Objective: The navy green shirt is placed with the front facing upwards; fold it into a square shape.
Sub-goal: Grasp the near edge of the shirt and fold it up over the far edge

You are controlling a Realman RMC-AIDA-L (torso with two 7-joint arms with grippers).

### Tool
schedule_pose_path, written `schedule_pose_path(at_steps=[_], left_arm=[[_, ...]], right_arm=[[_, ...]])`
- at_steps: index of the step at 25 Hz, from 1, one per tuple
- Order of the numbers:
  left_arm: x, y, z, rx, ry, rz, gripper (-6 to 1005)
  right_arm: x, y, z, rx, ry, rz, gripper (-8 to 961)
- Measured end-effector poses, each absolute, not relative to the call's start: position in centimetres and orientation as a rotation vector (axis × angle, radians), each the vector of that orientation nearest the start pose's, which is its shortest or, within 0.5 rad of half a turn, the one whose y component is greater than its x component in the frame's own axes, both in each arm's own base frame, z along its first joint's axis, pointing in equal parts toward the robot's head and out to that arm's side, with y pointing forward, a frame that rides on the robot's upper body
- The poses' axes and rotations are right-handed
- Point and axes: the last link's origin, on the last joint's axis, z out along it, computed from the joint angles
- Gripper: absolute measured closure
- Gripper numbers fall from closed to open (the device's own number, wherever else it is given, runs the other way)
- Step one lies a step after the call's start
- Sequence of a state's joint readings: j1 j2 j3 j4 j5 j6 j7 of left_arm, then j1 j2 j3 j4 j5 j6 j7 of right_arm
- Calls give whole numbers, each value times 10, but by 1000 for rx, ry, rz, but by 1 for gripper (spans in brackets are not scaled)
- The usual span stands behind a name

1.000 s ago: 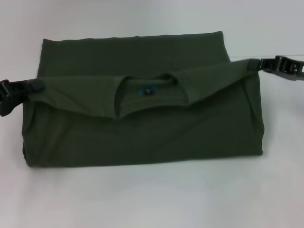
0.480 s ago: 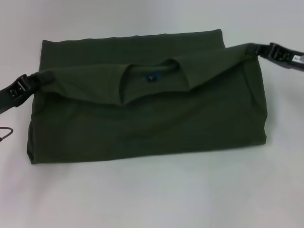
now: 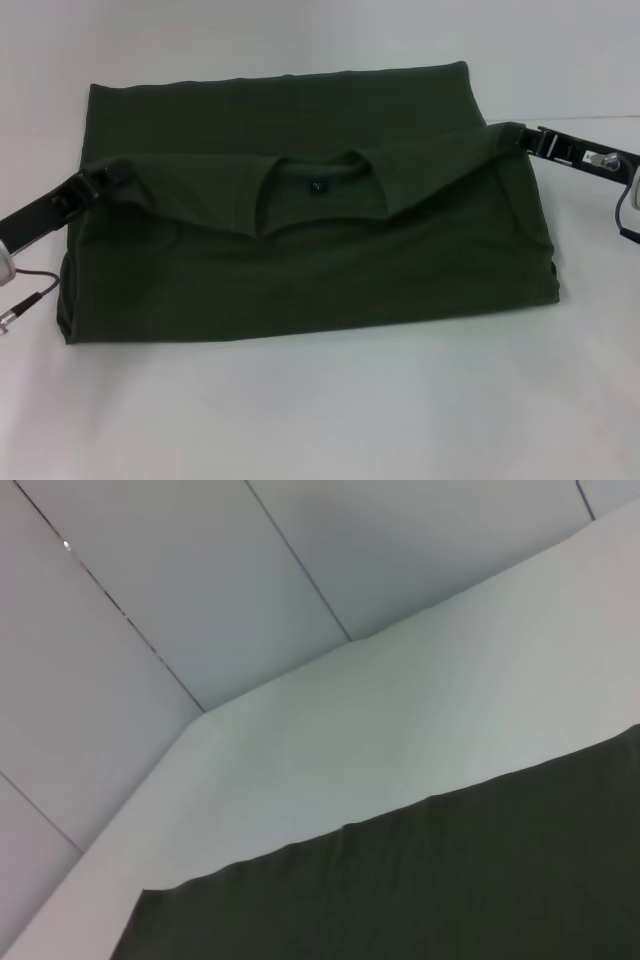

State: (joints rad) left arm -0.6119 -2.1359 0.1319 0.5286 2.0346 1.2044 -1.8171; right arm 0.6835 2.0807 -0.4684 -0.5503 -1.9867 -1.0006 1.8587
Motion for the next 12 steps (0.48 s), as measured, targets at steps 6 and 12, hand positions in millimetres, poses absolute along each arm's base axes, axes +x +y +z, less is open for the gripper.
schedule_pose_path(at_steps=[6,12], left_arm=[[-301,381,11,-1815,-1404,-1074,969],[-299,386,5,-1789,-1357,-1059,969]], right_arm=[[282,422,20,-1959,1286,773,873],[286,422,16,-1930,1282,770,867]])
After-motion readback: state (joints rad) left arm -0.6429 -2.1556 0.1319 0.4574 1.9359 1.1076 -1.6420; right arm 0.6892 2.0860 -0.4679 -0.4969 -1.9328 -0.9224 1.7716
